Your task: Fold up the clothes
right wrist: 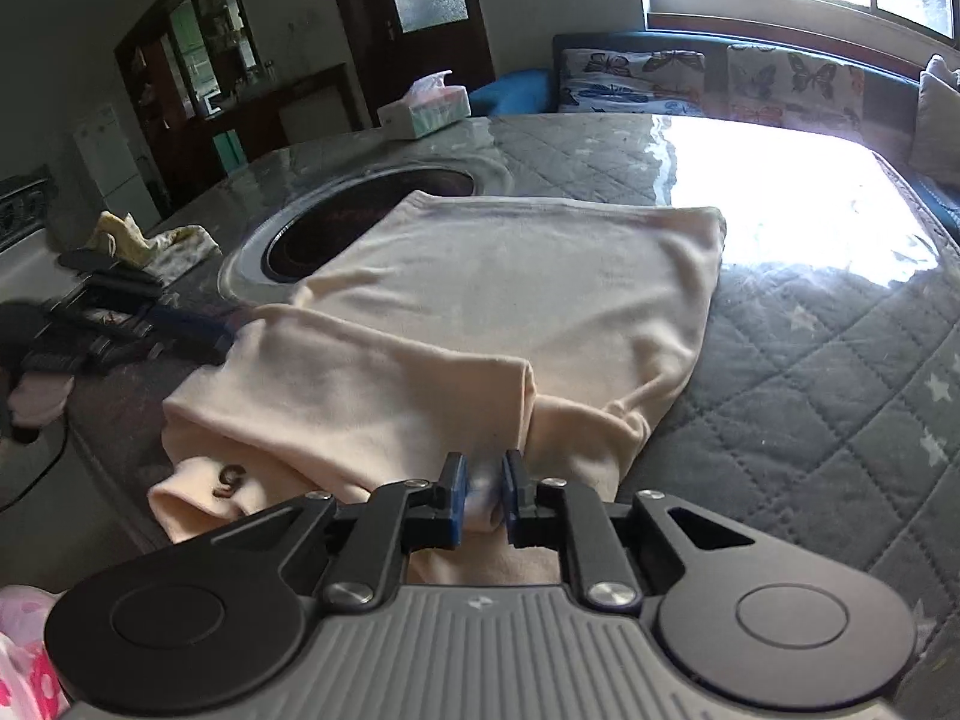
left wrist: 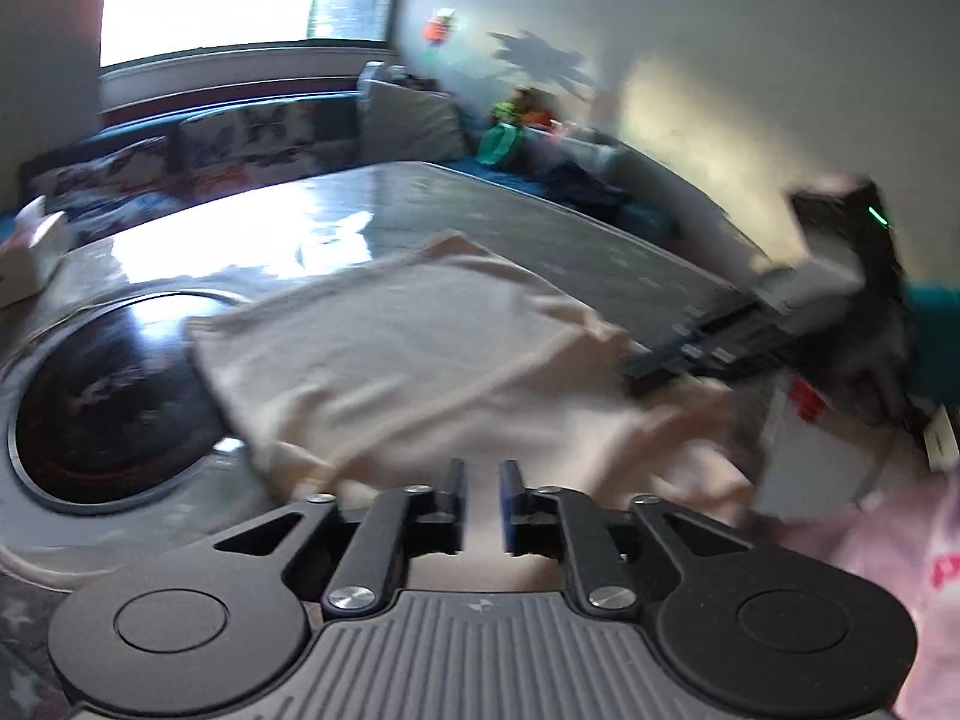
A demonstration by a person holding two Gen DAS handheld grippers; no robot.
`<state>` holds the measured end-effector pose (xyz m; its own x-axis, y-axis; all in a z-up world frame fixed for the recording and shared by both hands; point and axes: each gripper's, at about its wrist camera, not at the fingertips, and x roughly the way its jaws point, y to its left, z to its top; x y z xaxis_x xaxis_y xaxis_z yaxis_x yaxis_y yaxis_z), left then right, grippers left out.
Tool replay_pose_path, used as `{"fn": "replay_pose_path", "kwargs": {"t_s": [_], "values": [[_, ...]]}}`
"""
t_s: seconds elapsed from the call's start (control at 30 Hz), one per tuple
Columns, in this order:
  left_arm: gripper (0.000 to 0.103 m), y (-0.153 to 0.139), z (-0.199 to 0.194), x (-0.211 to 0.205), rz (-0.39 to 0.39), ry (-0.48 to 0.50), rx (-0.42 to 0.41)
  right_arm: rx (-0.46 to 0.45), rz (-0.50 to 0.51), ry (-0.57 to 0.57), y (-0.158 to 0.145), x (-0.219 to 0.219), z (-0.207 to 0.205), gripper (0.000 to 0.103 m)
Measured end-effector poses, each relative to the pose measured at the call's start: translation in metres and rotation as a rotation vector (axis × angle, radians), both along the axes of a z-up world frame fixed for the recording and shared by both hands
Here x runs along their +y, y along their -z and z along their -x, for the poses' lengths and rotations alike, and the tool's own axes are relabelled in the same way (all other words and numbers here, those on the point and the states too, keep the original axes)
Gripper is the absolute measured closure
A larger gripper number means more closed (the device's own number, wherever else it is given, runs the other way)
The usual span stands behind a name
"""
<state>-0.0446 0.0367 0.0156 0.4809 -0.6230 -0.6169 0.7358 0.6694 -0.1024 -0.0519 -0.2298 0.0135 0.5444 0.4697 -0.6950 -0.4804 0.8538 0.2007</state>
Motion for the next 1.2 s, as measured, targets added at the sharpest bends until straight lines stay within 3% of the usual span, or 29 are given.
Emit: {"fn": "replay_pose_path", "kwargs": {"t_s": [0.1,0.13,0.17,0.27,0.4,0.6,0.73,0.97,1.2], "values": [[0.077,0.009,0.012,-0.011,-0.057,0.037,-0.018,-0.008,-0.001,-0.002,-0.004,0.001,0.003,0.095],[0.08,0.012,0.013,-0.012,-0.07,0.04,-0.013,-0.013,0.0,-0.006,-0.006,0.002,0.005,0.095],[0.09,0.015,0.013,-0.012,-0.082,0.041,-0.006,-0.017,0.002,-0.011,-0.008,0.002,0.007,0.096],[0.095,0.02,0.013,-0.006,-0.091,0.043,0.012,-0.019,0.011,-0.021,-0.011,0.005,0.012,0.096],[0.094,0.018,0.012,0.006,-0.063,0.033,0.04,0.004,0.021,-0.044,-0.009,0.006,0.013,0.094],[0.093,-0.003,0.002,0.014,0.016,-0.027,0.025,-0.132,0.018,-0.024,-0.033,0.005,0.008,0.092],[0.093,-0.002,-0.018,0.009,0.052,-0.091,0.017,-0.156,0.014,-0.033,-0.03,0.015,-0.008,0.092],[0.092,0.02,-0.037,0.005,0.018,-0.149,0.063,-0.106,0.059,-0.053,-0.003,0.029,-0.028,0.092],[0.087,0.005,-0.017,-0.016,0.028,-0.09,-0.003,-0.1,0.066,-0.144,-0.012,0.028,-0.001,0.091]]}}
